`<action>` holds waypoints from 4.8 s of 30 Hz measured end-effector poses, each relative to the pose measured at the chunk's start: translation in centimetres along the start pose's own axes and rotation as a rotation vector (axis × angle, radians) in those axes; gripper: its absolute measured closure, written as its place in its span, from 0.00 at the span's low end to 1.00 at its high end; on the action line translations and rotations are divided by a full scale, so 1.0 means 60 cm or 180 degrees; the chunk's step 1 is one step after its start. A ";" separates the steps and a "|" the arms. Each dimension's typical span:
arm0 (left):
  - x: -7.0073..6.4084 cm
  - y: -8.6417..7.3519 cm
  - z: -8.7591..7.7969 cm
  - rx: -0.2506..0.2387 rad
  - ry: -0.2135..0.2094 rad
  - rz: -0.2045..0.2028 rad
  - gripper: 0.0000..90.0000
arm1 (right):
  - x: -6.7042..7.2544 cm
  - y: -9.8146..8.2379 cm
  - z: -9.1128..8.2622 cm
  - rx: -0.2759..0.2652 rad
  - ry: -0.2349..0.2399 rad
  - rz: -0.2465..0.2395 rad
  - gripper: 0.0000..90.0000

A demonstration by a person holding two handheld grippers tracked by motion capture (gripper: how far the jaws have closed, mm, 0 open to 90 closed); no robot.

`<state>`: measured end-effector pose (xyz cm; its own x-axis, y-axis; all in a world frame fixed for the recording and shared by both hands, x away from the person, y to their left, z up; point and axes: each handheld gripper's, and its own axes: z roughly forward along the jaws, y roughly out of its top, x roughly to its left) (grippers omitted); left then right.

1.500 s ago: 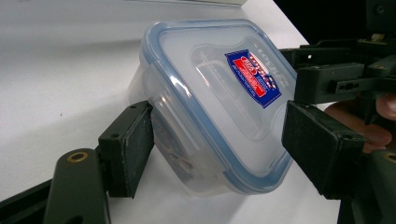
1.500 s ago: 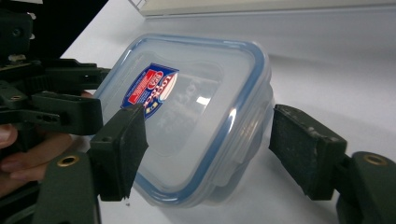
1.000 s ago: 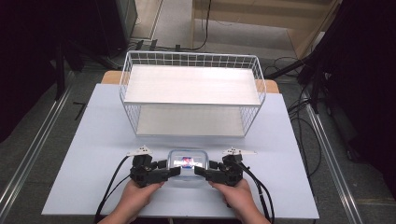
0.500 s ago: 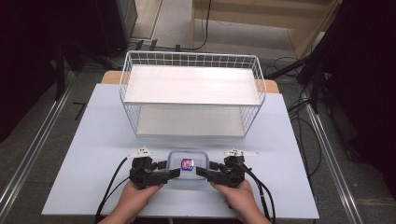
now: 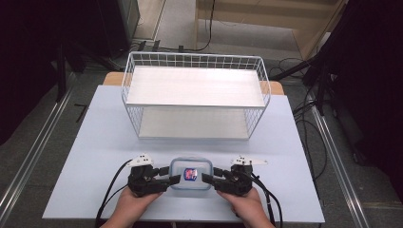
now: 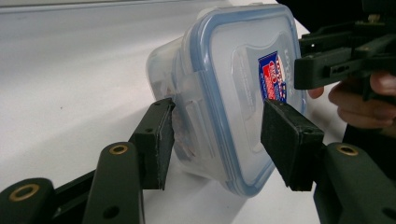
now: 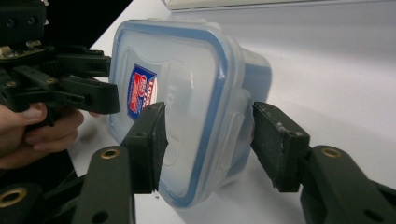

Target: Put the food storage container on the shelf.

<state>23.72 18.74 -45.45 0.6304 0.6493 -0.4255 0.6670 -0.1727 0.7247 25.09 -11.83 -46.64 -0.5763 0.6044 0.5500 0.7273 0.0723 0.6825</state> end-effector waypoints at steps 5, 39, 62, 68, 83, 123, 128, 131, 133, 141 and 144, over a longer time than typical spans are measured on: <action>0.000 -0.002 -0.004 -0.0006 -0.0029 0.0004 0.53 | 0.000 -0.004 -0.005 -0.0007 0.0031 -0.0009 0.55; -0.027 -0.002 -0.017 -0.0282 0.0126 0.0277 0.57 | 0.020 -0.006 -0.025 -0.0288 -0.0034 -0.0340 0.58; -0.067 0.027 -0.051 -0.0759 0.0303 0.0765 0.57 | 0.067 0.024 -0.062 -0.0828 -0.0184 -0.0951 0.57; -0.072 0.044 -0.062 -0.0824 0.0315 0.0857 0.57 | 0.076 0.038 -0.067 -0.0918 -0.0174 -0.0990 0.56; -0.089 0.106 -0.087 -0.1025 0.0343 0.1027 0.57 | 0.102 0.096 -0.094 -0.1156 -0.0203 -0.1177 0.56; -0.079 0.197 -0.088 -0.1275 0.0303 0.1190 0.57 | 0.106 0.188 -0.114 -0.1406 -0.0283 -0.1393 0.56; -0.072 0.226 -0.086 -0.1258 0.0256 0.1146 0.57 | 0.103 0.209 -0.118 -0.1414 -0.0313 -0.1381 0.56; -0.067 0.240 -0.083 -0.1296 0.0215 0.1074 0.57 | 0.102 0.227 -0.120 -0.1422 -0.0313 -0.1370 0.56; -0.060 0.251 -0.081 -0.1290 0.0199 0.1054 0.57 | 0.099 0.240 -0.119 -0.1436 -0.0320 -0.1382 0.56; -0.038 0.295 -0.069 -0.1184 0.0119 0.0871 0.56 | 0.083 0.286 -0.114 -0.1334 -0.0348 -0.1282 0.56; -0.033 0.314 -0.067 -0.1110 0.0123 0.0820 0.56 | 0.076 0.304 -0.113 -0.1262 -0.0330 -0.1178 0.56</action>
<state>33.45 17.15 -28.75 0.7390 0.6461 -0.1909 0.3116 -0.0765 0.9471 33.21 -13.12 -28.42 -0.7125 0.6718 0.2024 0.2755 0.0025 0.9613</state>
